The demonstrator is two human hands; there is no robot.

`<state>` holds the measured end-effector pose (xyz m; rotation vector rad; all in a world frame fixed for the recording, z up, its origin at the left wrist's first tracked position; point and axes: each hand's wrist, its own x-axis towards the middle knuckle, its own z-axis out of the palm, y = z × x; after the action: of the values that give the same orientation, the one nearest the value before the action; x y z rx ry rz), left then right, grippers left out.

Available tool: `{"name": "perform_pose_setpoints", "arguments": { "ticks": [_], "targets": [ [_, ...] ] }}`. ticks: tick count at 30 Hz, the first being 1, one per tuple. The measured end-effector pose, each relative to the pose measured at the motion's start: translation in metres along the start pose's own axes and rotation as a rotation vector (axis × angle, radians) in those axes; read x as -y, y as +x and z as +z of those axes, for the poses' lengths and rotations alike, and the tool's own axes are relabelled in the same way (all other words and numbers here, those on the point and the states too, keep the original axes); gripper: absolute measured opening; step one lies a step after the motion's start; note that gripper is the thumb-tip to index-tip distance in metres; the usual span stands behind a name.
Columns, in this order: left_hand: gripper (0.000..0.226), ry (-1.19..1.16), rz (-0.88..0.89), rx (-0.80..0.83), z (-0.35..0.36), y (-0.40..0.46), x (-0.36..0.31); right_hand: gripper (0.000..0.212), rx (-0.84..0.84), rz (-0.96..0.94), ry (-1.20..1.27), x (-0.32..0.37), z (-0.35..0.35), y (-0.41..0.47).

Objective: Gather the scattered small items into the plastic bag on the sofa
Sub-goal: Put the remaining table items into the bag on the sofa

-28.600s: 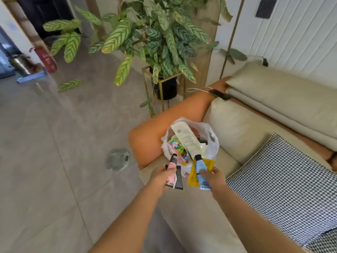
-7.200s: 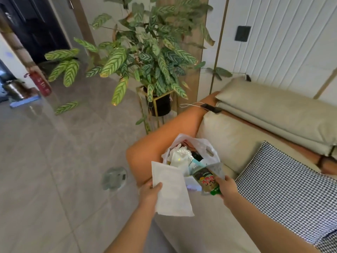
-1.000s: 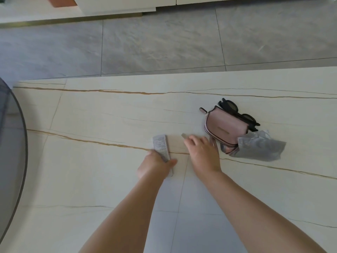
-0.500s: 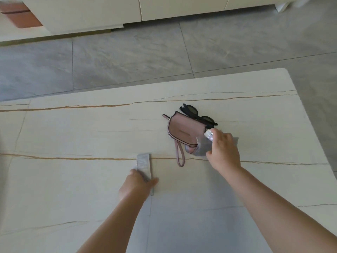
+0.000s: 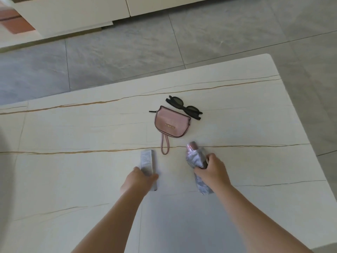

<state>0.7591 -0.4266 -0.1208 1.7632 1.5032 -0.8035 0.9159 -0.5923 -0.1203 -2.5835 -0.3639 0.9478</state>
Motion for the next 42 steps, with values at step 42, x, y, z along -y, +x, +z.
{"name": "perform_pose_setpoints", "arguments": {
  "ticks": [42],
  "targets": [
    [0.041,0.316,1.172,0.429,0.057,-0.561,-0.108,0.041,-0.727,0.547,1.282,-0.165,-0.275,-0.533]
  ]
}}
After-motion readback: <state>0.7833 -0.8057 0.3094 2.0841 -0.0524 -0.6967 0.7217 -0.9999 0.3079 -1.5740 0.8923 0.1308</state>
